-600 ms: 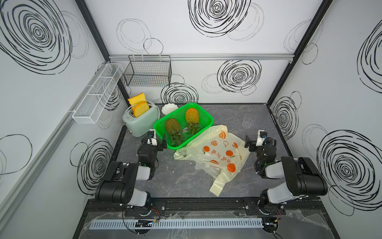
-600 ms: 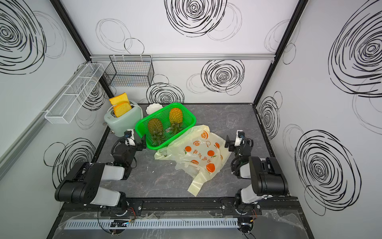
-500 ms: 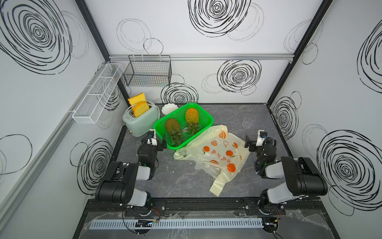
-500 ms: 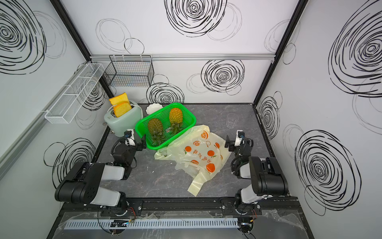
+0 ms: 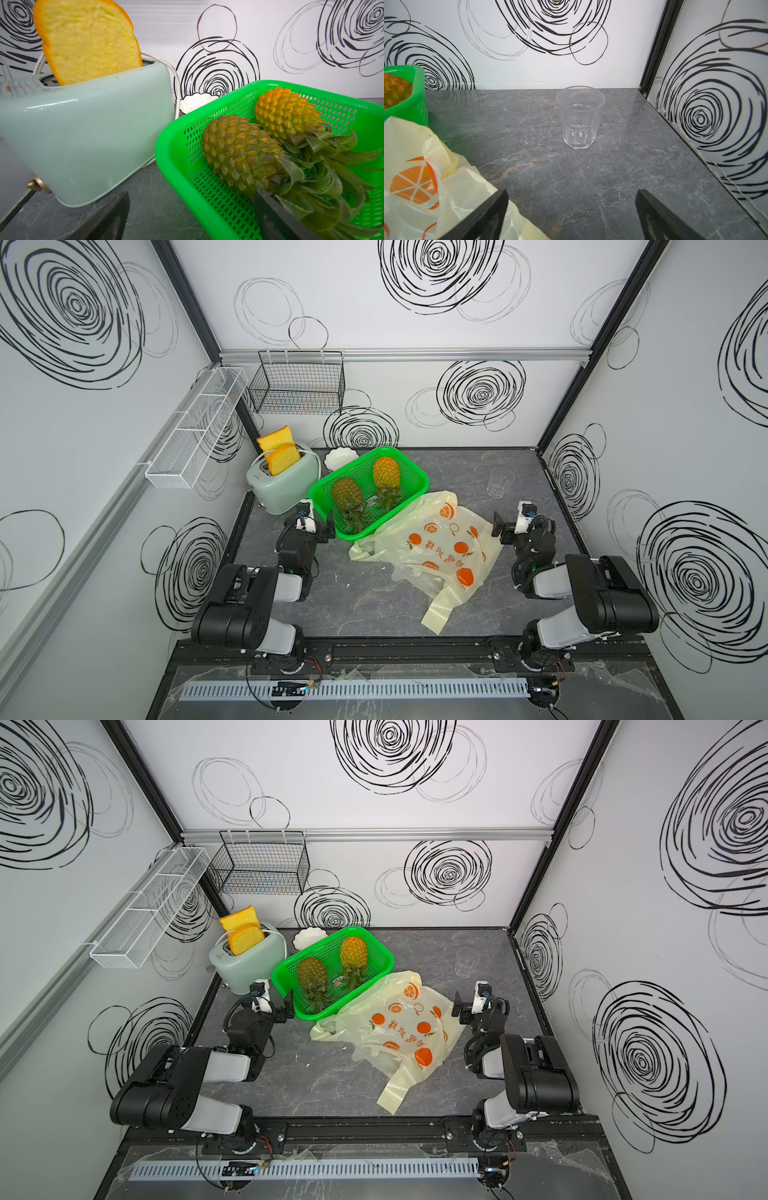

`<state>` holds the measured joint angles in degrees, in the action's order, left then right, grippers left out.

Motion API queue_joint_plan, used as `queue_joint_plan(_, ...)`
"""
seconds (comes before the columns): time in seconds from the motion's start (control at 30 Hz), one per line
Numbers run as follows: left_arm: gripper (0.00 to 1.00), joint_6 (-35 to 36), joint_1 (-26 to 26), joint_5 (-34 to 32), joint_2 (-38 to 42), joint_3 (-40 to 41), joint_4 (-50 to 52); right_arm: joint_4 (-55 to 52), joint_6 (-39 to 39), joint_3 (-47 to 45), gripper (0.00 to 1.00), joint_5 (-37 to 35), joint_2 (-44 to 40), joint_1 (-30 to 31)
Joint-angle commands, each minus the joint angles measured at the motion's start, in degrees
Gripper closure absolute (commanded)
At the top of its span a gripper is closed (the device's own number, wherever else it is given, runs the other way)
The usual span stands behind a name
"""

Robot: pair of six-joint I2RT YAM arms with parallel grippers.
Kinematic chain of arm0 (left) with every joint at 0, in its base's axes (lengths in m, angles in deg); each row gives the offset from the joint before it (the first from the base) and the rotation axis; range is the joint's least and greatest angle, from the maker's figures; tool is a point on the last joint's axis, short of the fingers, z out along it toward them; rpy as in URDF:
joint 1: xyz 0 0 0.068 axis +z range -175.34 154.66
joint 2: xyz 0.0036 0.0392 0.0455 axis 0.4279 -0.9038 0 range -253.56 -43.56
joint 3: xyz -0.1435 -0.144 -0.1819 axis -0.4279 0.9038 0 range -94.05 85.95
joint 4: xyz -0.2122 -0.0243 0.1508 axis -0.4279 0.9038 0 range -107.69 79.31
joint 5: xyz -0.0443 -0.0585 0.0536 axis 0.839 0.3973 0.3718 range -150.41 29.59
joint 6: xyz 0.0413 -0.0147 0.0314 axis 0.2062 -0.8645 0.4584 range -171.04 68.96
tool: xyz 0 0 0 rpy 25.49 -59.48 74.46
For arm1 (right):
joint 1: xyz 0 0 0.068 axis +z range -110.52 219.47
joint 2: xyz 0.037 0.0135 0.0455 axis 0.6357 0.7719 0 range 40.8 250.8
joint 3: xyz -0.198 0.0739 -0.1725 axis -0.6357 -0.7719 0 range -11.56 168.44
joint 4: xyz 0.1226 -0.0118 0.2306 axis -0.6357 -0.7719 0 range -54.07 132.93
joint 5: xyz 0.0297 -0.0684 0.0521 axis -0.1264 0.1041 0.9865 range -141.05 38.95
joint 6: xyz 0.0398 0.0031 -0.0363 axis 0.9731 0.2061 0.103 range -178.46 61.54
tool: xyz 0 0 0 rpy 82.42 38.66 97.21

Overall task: Place the pineapple into a plastic bag & tie a knot
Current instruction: Pick up the plastic bag at the center of the board.

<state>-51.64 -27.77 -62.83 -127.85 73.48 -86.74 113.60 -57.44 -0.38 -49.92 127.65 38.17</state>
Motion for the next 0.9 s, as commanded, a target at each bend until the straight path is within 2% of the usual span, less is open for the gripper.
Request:
queue_joint_plan(0.0, 0.03, -0.2, 0.6, 1.3, 0.5, 0.3, -3.7, 0.9, -0.4, 0.9, 0.01, 0.5, -0.3, 0.2)
queue_joint_plan(0.1, 0.03, -0.2, 0.9, 2.0, 2.2, 0.6, -3.0, -4.3, -0.6, 1.9, 0.01, 0.8, -4.4, 0.2)
queue_joint_plan(0.23, 0.03, -0.7, 0.9, 0.8, 12.3, 0.7, 6.9, -23.4, 2.6, 6.1, 0.01, -0.5, -15.2, 0.4)
queue_joint_plan(0.3, 0.03, -1.3, 0.9, -0.6, 17.8, 1.2, 11.6, -26.1, 4.7, 4.9, 0.01, -0.3, -19.9, 0.3)
queue_joint_plan(0.37, 0.03, -1.4, 0.8, -1.6, 23.5, 1.9, 16.7, -27.7, 8.9, 3.0, 0.01, 1.2, -25.1, -0.3)
queue_joint_plan(0.47, 0.03, -3.0, 0.8, -4.7, 33.3, 2.3, 25.6, -42.0, 21.6, 5.8, 0.01, -0.2, -31.0, -2.5)
queue_joint_plan(0.53, 0.03, -4.9, 0.9, -6.8, 39.5, 1.3, 33.0, -48.7, 24.5, 8.2, 0.01, 2.1, -32.4, -2.3)
queue_joint_plan(0.63, 0.03, -6.1, 1.2, -6.3, 47.1, -1.1, 43.8, -52.8, 29.7, 9.6, 0.01, 7.5, -34.1, -0.5)
queue_joint_plan(0.7, 0.03, -5.3, 1.5, -3.7, 50.9, -3.1, 48.7, -56.5, 31.9, 11.4, 0.01, 8.5, -35.4, 1.3)
queue_joint_plan(0.8, 0.03, -4.9, 1.5, 0.2, 53.9, -6.3, 54.2, -62.2, 30.9, 15.1, 0.0, 7.6, -37.4, 6.6)
queue_joint_plan(0.87, 0.03, -5.2, 1.5, 3.8, 54.3, -8.5, 56.6, -65.6, 28.4, 17.7, 0.0, 6.3, -37.7, 12.4)
